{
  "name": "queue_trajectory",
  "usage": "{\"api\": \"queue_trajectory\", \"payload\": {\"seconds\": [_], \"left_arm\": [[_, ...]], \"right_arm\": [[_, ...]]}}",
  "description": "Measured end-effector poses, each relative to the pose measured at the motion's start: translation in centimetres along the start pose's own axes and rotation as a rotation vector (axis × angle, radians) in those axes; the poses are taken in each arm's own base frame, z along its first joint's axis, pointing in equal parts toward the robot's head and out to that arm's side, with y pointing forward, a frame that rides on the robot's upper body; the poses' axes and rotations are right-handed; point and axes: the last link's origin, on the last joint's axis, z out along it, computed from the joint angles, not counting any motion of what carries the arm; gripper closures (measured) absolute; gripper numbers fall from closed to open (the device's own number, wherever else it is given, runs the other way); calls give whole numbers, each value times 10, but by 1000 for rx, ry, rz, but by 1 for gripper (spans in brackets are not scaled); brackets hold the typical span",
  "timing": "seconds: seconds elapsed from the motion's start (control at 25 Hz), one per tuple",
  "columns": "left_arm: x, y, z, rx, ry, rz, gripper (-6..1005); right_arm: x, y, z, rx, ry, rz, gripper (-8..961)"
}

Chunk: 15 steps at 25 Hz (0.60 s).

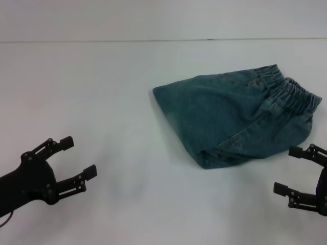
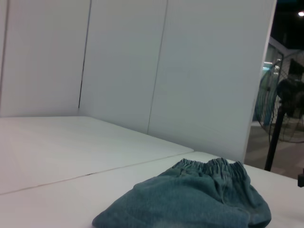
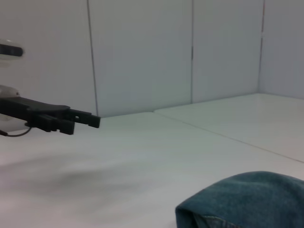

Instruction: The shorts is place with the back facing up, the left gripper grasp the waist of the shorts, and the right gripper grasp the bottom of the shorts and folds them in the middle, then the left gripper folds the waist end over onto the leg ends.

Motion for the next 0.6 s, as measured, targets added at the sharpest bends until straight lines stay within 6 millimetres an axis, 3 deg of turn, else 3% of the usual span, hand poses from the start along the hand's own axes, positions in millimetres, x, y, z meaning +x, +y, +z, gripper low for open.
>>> {"api": "queue_trajectory", "payload": {"seconds": [0.6], "left_arm": [[-7, 0, -3, 48, 6, 11, 65]], "right_arm": [[-2, -1, 14, 1, -71, -41, 15]]}}
